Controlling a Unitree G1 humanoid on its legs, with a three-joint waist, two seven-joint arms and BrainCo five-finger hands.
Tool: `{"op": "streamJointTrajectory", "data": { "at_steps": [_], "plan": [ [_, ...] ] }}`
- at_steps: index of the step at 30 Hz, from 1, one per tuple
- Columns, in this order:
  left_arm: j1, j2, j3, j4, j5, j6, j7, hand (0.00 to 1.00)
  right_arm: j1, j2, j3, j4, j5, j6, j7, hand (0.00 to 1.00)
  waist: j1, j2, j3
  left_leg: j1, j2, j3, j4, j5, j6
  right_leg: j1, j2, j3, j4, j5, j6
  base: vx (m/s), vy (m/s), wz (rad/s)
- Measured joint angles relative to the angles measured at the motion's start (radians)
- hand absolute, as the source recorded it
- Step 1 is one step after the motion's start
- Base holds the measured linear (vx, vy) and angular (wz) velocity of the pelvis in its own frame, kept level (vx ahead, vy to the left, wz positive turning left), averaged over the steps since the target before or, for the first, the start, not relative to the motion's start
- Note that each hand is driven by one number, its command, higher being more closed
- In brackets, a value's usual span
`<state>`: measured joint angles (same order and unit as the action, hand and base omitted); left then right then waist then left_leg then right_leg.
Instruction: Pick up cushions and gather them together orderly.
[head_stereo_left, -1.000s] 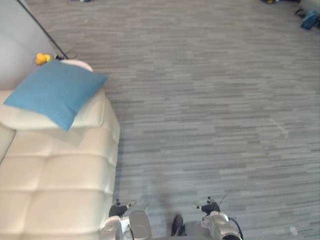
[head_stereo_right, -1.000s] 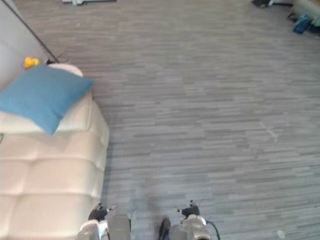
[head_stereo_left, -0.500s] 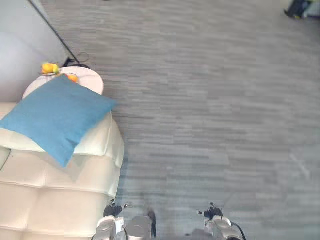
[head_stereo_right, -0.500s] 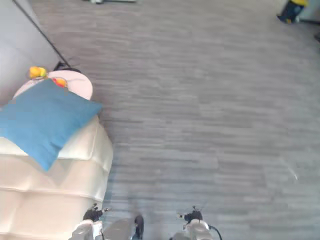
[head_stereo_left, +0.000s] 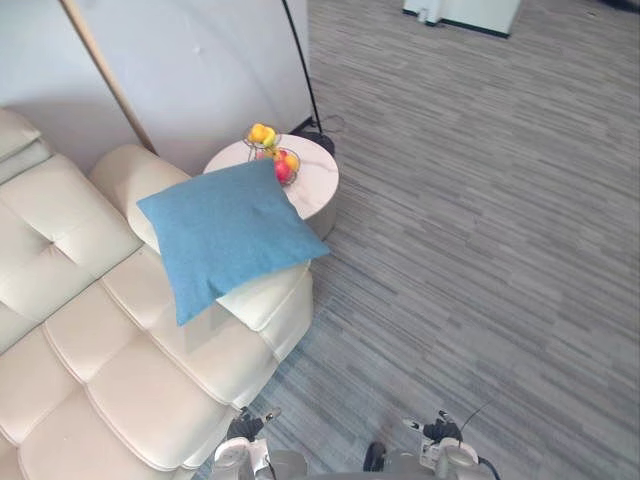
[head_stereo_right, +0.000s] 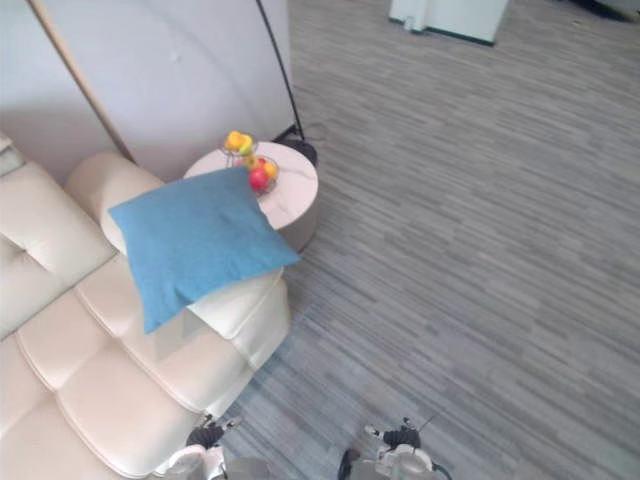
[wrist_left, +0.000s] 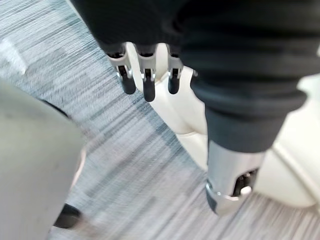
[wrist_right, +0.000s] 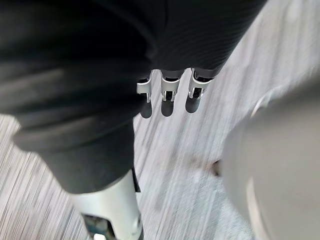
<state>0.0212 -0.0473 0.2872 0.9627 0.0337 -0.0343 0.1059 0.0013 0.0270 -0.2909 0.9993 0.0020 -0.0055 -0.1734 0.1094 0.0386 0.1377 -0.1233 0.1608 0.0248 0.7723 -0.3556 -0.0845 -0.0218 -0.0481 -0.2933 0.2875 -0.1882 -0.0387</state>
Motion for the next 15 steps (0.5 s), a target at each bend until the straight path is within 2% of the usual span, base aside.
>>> {"op": "streamJointTrajectory", "data": {
  "at_steps": [2,3,4,5,6,7,8,9,10,11,12,13,14,15],
  "plan": [
    [-0.001,0.002,-0.004,-0.010,0.000,-0.003,-0.001,0.00,-0.002,0.002,-0.001,-0.001,0.000,-0.001,0.000,0.00,0.000,-0.004,0.002,-0.043,0.026,0.088,-0.009,-0.014,0.002,0.044,-0.010,-0.030,-0.029,0.000,0.000,0.21,-0.079,0.55],
    [-0.002,0.007,-0.015,-0.017,0.000,-0.005,-0.002,0.00,-0.003,0.001,-0.001,-0.002,0.000,-0.001,0.000,0.00,0.000,-0.015,0.006,-0.085,0.036,0.172,-0.054,-0.009,0.011,0.070,-0.028,-0.056,-0.055,-0.002,0.004,0.18,-0.023,0.57],
    [-0.008,0.019,-0.038,-0.021,0.000,-0.007,-0.001,0.00,-0.005,-0.002,-0.001,-0.004,0.000,-0.003,0.000,0.00,0.000,-0.024,0.012,-0.117,0.041,0.256,-0.131,0.015,0.036,0.091,-0.047,-0.084,-0.075,-0.013,0.023,0.17,-0.007,0.50],
    [-0.010,0.022,-0.044,-0.021,0.001,-0.007,-0.001,0.00,-0.003,-0.005,-0.001,-0.004,0.000,-0.003,0.000,0.00,-0.001,-0.023,0.011,-0.124,0.046,0.288,-0.164,0.028,0.048,0.095,-0.049,-0.091,-0.082,-0.019,0.033,0.18,0.047,0.46],
    [-0.009,0.025,-0.063,-0.014,0.001,-0.006,-0.001,0.00,0.002,-0.014,-0.001,-0.001,0.000,-0.001,0.000,0.00,-0.002,-0.007,0.008,-0.136,0.063,0.362,-0.271,0.123,0.062,0.107,-0.045,-0.108,-0.082,-0.036,0.064,0.21,0.128,0.37],
    [-0.014,0.039,-0.075,0.004,0.002,-0.006,-0.001,0.00,-0.001,-0.020,0.000,0.012,0.000,0.004,0.000,0.00,-0.002,-0.012,0.008,-0.130,0.056,0.377,-0.298,0.180,0.078,0.112,-0.050,-0.103,-0.064,-0.058,0.096,0.21,0.154,0.32],
    [-0.012,0.048,-0.080,0.006,0.002,-0.006,-0.001,0.00,0.000,-0.016,0.002,0.016,0.000,0.005,0.002,0.00,-0.002,-0.022,0.011,-0.120,0.044,0.377,-0.311,0.180,0.079,0.114,-0.060,-0.102,-0.062,-0.058,0.097,0.19,0.176,0.25],
    [-0.007,0.074,-0.078,0.010,0.001,-0.006,-0.001,0.00,0.003,0.000,-0.001,0.019,-0.001,0.007,0.003,0.00,-0.003,-0.055,0.010,-0.103,0.006,0.379,-0.348,0.178,0.082,0.119,-0.087,-0.105,-0.065,-0.059,0.099,0.23,0.174,0.19],
    [-0.011,0.084,-0.078,0.014,0.001,-0.003,-0.001,0.00,0.011,0.005,-0.001,0.021,-0.002,0.009,0.004,0.00,-0.004,-0.075,0.012,-0.084,-0.028,0.378,-0.376,0.174,0.089,0.128,-0.112,-0.107,-0.051,-0.056,0.102,0.20,0.143,0.18],
    [-0.010,0.084,-0.079,0.017,0.001,-0.003,-0.001,0.00,0.011,0.005,-0.001,0.023,-0.002,0.010,0.005,0.00,-0.003,-0.077,0.011,-0.075,-0.038,0.378,-0.385,0.173,0.091,0.128,-0.121,-0.106,-0.039,-0.054,0.105,0.30,0.209,0.15],
    [-0.008,0.084,-0.080,0.040,0.002,-0.004,-0.003,0.00,0.010,-0.001,-0.002,0.040,-0.006,0.012,0.008,0.00,-0.003,-0.077,0.011,-0.007,-0.074,0.379,-0.435,0.169,0.100,0.124,-0.166,-0.098,0.064,-0.042,0.123,0.16,0.128,0.09],
    [-0.008,0.084,-0.080,0.042,0.002,-0.004,-0.002,0.00,0.010,-0.001,-0.002,0.041,-0.007,0.012,0.008,0.00,-0.003,-0.077,0.011,-0.002,-0.077,0.378,-0.439,0.169,0.101,0.123,-0.169,-0.097,0.074,-0.041,0.123,0.24,0.184,0.16],
    [-0.007,0.084,-0.080,0.052,0.002,-0.003,-0.003,0.00,0.011,-0.004,-0.002,0.039,-0.019,0.011,0.010,0.00,-0.004,-0.075,0.011,0.054,-0.101,0.374,-0.476,0.168,0.107,0.103,-0.203,-0.078,0.192,-0.028,0.116,0.16,0.096,0.24],
    [-0.002,0.084,-0.081,0.056,0.003,-0.002,-0.003,0.00,0.011,-0.006,-0.002,0.036,-0.042,0.010,0.015,0.00,-0.007,-0.071,0.011,0.112,-0.121,0.355,-0.515,0.166,0.117,0.053,-0.241,-0.046,0.365,0.017,0.081,0.20,0.108,0.33]
  ]
}}
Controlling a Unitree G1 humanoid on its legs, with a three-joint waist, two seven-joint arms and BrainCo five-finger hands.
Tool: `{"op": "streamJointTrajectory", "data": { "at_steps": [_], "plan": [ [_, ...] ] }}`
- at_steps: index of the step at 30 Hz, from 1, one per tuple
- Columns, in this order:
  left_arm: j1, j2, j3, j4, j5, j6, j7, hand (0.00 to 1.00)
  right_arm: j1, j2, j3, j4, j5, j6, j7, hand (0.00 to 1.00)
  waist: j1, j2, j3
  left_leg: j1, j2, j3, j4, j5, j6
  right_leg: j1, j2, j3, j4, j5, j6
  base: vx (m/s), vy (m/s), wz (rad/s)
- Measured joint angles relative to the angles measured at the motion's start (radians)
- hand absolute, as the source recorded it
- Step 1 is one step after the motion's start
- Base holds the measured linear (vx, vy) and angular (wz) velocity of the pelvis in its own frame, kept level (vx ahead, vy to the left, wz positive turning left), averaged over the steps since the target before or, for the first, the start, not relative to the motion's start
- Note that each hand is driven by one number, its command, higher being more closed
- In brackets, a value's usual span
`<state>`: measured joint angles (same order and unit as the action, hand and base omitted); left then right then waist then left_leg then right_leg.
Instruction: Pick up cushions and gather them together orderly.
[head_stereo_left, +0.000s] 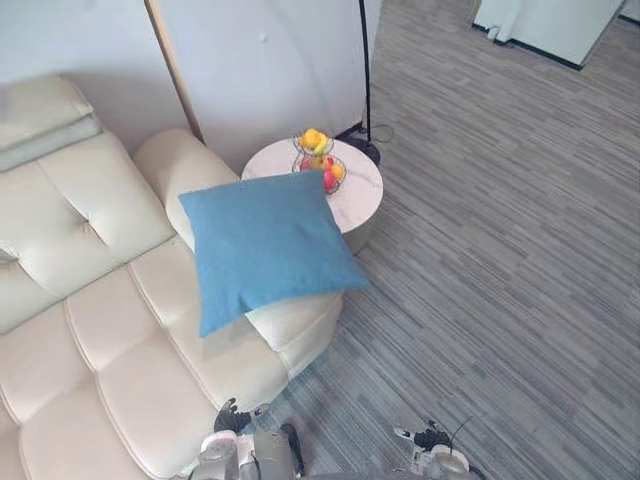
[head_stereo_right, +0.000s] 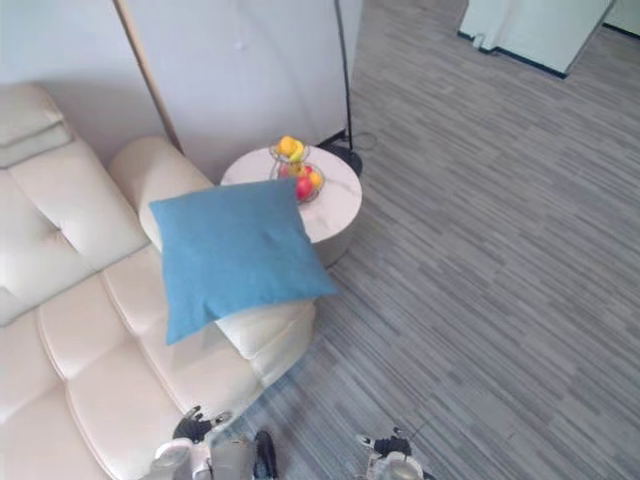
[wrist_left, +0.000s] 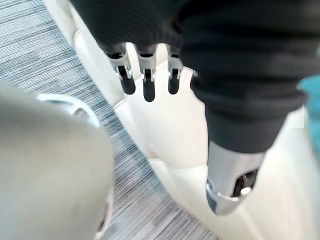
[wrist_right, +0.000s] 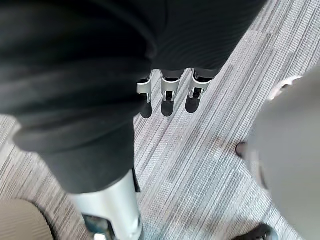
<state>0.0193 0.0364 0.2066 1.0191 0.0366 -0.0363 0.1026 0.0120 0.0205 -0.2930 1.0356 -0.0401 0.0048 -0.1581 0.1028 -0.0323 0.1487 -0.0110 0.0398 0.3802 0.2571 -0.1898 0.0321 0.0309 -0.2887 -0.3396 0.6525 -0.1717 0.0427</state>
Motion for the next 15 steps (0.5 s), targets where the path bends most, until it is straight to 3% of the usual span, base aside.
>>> {"op": "streamJointTrajectory", "data": {
  "at_steps": [2,4,7,8,9,10,11,13,15],
  "plan": [
    [0.005,0.002,0.001,0.007,0.001,0.000,0.000,0.00,-0.001,0.000,0.002,-0.002,-0.005,-0.001,0.004,0.00,-0.015,0.002,-0.002,0.035,-0.006,-0.036,-0.015,-0.008,0.012,-0.062,0.006,0.050,0.130,-0.032,0.003,0.19,0.053,0.66],
    [0.006,0.005,0.003,0.012,0.001,0.000,0.000,0.00,-0.002,0.001,0.003,-0.003,-0.006,-0.003,0.006,0.00,-0.017,0.002,-0.004,0.054,-0.004,-0.069,-0.034,-0.008,0.012,-0.111,0.040,0.086,0.144,-0.061,0.015,0.17,0.002,0.73],
    [0.008,-0.004,0.015,0.012,0.001,0.000,0.000,0.00,-0.004,0.000,0.015,-0.021,-0.006,-0.009,0.007,0.00,-0.026,0.010,-0.006,0.083,0.004,-0.138,-0.068,-0.005,0.000,-0.188,0.145,0.185,-0.052,-0.077,0.006,0.15,-0.058,0.59],
    [0.010,-0.004,0.015,0.012,0.001,0.000,0.000,0.00,-0.004,-0.001,0.022,-0.021,-0.006,-0.010,0.006,0.00,-0.029,0.011,-0.006,0.084,0.005,-0.150,-0.070,-0.005,-0.006,-0.189,0.162,0.207,-0.095,-0.071,0.005,0.10,-0.105,0.82],
    [0.011,-0.005,0.032,0.013,0.002,-0.001,0.000,0.00,-0.004,0.001,0.024,-0.021,-0.005,-0.010,0.007,0.00,-0.041,0.007,-0.008,0.084,-0.002,-0.193,-0.066,-0.014,-0.025,-0.182,0.193,0.267,-0.242,0.007,-0.018,0.12,-0.119,0.69],
    [0.011,-0.006,0.037,0.013,0.001,0.000,0.000,0.00,-0.003,0.003,0.024,-0.021,-0.004,-0.010,0.007,0.00,-0.041,0.005,-0.010,0.084,-0.006,-0.202,-0.064,-0.017,-0.031,-0.179,0.193,0.272,-0.270,0.043,-0.027,0.25,-0.237,0.80],
    [0.012,-0.014,0.050,0.014,0.002,0.000,0.001,0.00,0.003,0.008,0.023,-0.019,-0.003,-0.009,0.008,0.00,-0.038,-0.004,-0.029,0.087,-0.010,-0.227,-0.056,-0.029,-0.050,-0.158,0.188,0.260,-0.312,0.056,-0.010,0.24,-0.213,0.42],
    [0.019,-0.047,0.054,0.014,0.001,0.000,0.001,0.00,0.002,-0.006,0.023,-0.020,-0.002,-0.006,0.008,0.00,-0.036,0.047,-0.050,0.081,0.024,-0.255,-0.053,-0.032,-0.066,-0.130,0.216,0.223,-0.365,0.053,-0.015,0.28,-0.208,0.38],
    [0.020,-0.064,0.077,0.014,-0.001,0.000,0.001,0.00,0.001,-0.015,0.023,-0.021,0.001,-0.006,0.007,0.00,-0.038,0.066,-0.055,0.082,0.049,-0.282,-0.065,-0.032,-0.080,-0.095,0.235,0.177,-0.401,0.054,-0.016,0.20,-0.177,0.50]
  ]
}}
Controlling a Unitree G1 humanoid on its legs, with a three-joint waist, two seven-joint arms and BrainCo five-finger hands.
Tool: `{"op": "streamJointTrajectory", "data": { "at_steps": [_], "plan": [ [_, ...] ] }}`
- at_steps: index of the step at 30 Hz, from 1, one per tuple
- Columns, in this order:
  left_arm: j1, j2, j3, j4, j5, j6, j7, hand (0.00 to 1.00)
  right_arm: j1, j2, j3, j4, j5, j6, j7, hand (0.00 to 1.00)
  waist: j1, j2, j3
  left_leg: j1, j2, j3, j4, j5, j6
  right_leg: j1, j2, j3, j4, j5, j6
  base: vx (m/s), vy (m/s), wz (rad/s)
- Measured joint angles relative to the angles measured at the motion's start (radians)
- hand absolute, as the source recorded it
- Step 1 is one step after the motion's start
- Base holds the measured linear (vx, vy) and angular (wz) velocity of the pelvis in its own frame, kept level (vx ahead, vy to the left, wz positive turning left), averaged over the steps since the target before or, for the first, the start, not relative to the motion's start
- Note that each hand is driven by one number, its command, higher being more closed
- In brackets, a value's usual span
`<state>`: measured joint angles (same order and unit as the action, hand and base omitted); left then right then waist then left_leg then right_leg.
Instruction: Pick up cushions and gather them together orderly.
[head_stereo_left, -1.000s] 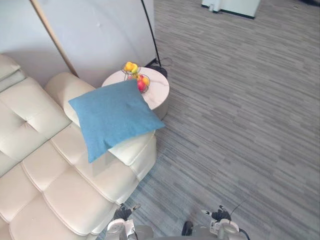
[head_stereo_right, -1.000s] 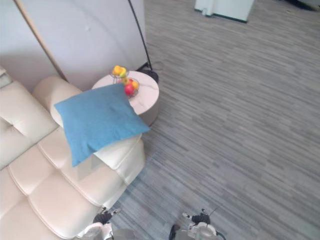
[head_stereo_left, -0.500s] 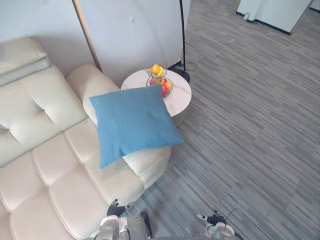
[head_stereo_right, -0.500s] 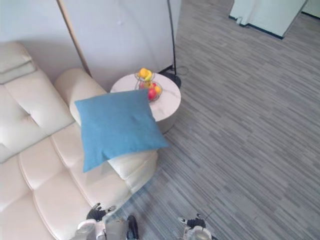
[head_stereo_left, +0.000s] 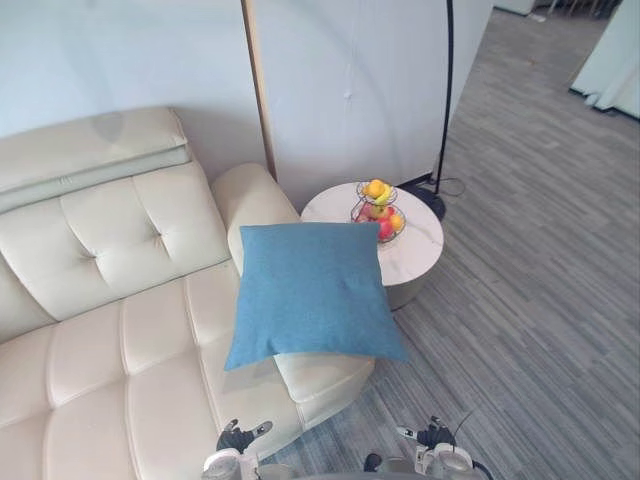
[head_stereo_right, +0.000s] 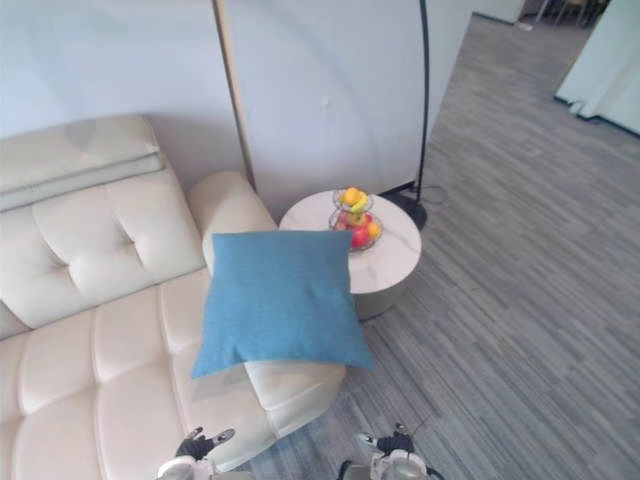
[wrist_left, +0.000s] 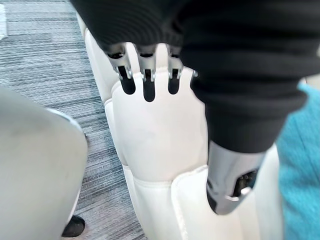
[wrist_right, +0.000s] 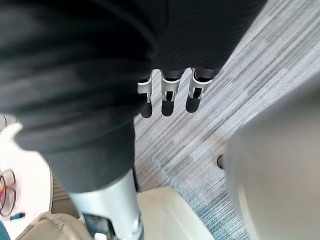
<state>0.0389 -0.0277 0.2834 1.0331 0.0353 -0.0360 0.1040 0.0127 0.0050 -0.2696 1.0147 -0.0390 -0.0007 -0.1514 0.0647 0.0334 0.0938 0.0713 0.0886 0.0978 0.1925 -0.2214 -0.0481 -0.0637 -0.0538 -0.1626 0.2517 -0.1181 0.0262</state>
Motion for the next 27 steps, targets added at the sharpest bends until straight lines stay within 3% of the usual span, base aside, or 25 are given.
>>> {"op": "streamJointTrajectory", "data": {
  "at_steps": [5,7,11,18,27],
  "plan": [
    [-0.015,-0.006,0.005,-0.016,-0.039,-0.001,0.002,0.00,0.007,0.004,0.000,-0.008,0.020,0.000,-0.007,0.00,-0.001,-0.014,-0.003,-0.002,0.023,-0.012,0.003,0.010,-0.017,0.063,0.006,-0.092,-0.047,-0.002,-0.003,0.05,-0.085,0.55],
    [-0.013,0.007,0.003,-0.036,-0.075,-0.002,0.012,0.00,0.002,0.018,0.000,-0.034,0.043,-0.005,-0.017,0.00,0.002,-0.037,-0.004,-0.017,0.019,-0.015,0.005,0.012,-0.020,0.064,0.002,-0.099,-0.059,0.000,-0.006,-0.06,0.002,0.15],
    [0.001,0.015,-0.002,-0.088,-0.122,-0.002,0.028,0.00,0.042,0.032,-0.003,-0.180,0.061,-0.005,-0.029,0.00,-0.002,-0.055,-0.016,-0.028,0.010,-0.017,0.000,0.016,-0.024,0.065,-0.004,-0.103,-0.081,0.012,-0.017,-0.04,0.026,0.04],
    [0.015,0.119,-0.027,-0.314,-0.160,-0.009,0.029,0.00,0.062,-0.038,-0.045,-0.559,0.061,-0.033,-0.065,0.00,-0.004,-0.047,-0.024,-0.020,-0.011,-0.025,-0.099,0.070,-0.024,0.065,-0.015,-0.123,-0.139,0.041,-0.013,0.02,0.012,0.09],
    [0.006,0.208,-0.006,-0.510,-0.221,-0.029,0.053,0.00,-0.031,-0.078,-0.067,-0.600,0.122,-0.041,-0.068,0.00,-0.006,-0.049,-0.024,-0.020,-0.016,-0.055,-0.192,0.122,-0.030,0.061,-0.006,-0.153,-0.189,0.050,-0.013,0.06,-0.009,0.12]
  ]
}}
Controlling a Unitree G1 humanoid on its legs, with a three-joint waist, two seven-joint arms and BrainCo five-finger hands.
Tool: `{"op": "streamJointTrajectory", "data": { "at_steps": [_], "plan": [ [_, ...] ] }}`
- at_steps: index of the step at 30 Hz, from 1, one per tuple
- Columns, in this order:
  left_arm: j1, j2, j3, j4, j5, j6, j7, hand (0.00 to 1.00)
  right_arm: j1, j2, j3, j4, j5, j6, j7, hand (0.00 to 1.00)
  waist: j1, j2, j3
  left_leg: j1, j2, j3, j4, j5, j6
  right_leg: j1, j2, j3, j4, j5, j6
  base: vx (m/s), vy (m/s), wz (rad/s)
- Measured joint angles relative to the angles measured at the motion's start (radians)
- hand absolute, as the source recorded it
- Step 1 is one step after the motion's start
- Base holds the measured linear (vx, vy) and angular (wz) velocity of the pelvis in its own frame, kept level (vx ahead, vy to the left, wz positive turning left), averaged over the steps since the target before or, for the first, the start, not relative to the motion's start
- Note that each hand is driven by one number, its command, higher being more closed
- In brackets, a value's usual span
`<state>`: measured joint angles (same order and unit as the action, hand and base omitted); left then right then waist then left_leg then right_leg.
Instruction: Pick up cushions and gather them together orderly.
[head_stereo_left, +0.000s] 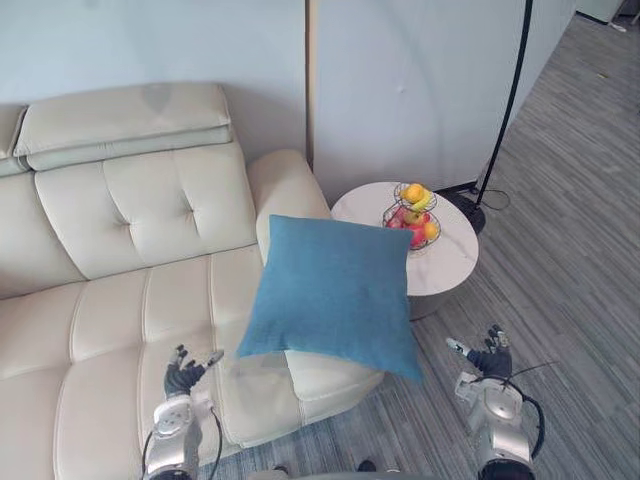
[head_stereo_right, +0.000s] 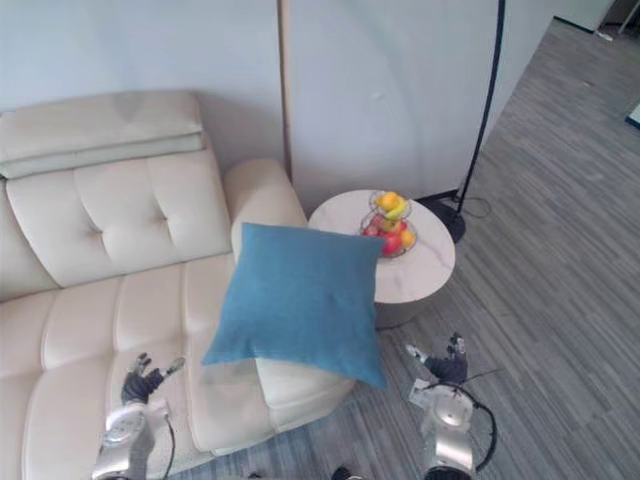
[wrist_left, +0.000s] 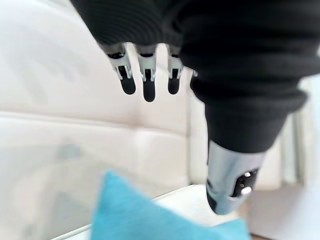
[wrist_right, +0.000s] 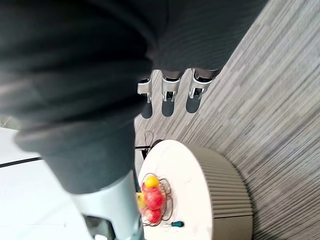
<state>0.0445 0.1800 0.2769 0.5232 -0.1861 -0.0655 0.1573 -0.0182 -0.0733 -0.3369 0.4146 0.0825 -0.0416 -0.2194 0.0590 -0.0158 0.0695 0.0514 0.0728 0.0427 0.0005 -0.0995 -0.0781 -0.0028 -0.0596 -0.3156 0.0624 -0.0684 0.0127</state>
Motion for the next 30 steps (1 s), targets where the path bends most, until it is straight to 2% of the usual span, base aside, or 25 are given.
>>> {"op": "streamJointTrajectory", "data": {
  "at_steps": [3,7,13,14,18,19,22,30],
  "plan": [
    [-0.038,0.037,-0.004,-0.003,-0.018,-0.011,0.017,0.00,-0.073,-0.020,0.035,0.037,0.022,-0.002,-0.012,0.00,0.001,-0.009,0.006,-0.049,-0.007,0.000,-0.007,0.019,0.001,-0.053,0.004,0.003,-0.001,0.015,-0.005,-0.03,-0.002,-0.01],
    [-0.164,0.064,-0.104,0.000,-0.025,-0.014,0.018,0.00,-0.171,-0.031,0.122,0.102,0.039,-0.005,-0.022,0.00,0.009,-0.036,0.037,-0.139,-0.015,-0.019,-0.014,0.062,0.006,-0.138,0.000,0.003,0.006,0.038,-0.025,-0.12,-0.010,0.11],
    [-0.368,0.060,-0.218,0.053,-0.025,-0.016,0.040,0.00,-0.302,-0.031,0.193,0.166,0.059,-0.002,-0.033,0.00,0.013,-0.037,0.128,-0.261,-0.020,-0.023,0.024,0.075,0.013,-0.271,-0.007,0.060,0.068,0.040,-0.027,-0.19,-0.028,0.04],
    [-0.446,0.060,-0.258,0.072,-0.029,-0.017,0.046,0.00,-0.357,-0.036,0.203,0.197,0.076,0.001,-0.040,0.00,0.014,-0.043,0.158,-0.309,-0.023,-0.015,0.054,0.076,0.012,-0.320,-0.010,0.086,0.090,0.053,-0.024,-0.16,-0.001,-0.02],
    [-0.555,0.049,-0.300,0.080,-0.038,-0.017,0.059,0.00,-0.441,-0.040,0.238,0.200,0.078,0.005,-0.059,0.00,0.019,-0.040,0.208,-0.392,-0.023,0.003,0.109,0.078,0.013,-0.388,-0.012,0.103,0.090,0.092,-0.029,-0.15,0.006,-0.12],
    [-0.599,0.040,-0.323,0.081,-0.044,-0.017,0.059,1.00,-0.477,-0.045,0.246,0.199,0.085,0.005,-0.066,1.00,0.022,-0.036,0.232,-0.414,-0.023,0.007,0.120,0.080,0.013,-0.405,-0.014,0.107,0.086,0.108,-0.029,-0.11,0.005,-0.07],
    [-0.698,0.036,-0.376,0.113,-0.052,-0.017,0.079,1.00,-0.553,-0.055,0.276,0.193,0.101,0.006,-0.088,1.00,0.023,-0.029,0.251,-0.476,-0.014,0.040,0.124,0.103,0.015,-0.455,-0.012,0.111,0.052,0.151,-0.031,-0.13,0.005,-0.06],
    [-0.823,0.093,-0.387,0.120,-0.057,-0.018,0.105,1.00,-0.623,-0.104,0.321,0.114,0.178,-0.002,-0.106,1.00,0.029,-0.027,0.285,-0.535,-0.001,0.083,0.123,0.134,0.011,-0.490,0.000,0.131,-0.032,0.225,-0.040,-0.04,0.003,-0.09]
  ]
}}
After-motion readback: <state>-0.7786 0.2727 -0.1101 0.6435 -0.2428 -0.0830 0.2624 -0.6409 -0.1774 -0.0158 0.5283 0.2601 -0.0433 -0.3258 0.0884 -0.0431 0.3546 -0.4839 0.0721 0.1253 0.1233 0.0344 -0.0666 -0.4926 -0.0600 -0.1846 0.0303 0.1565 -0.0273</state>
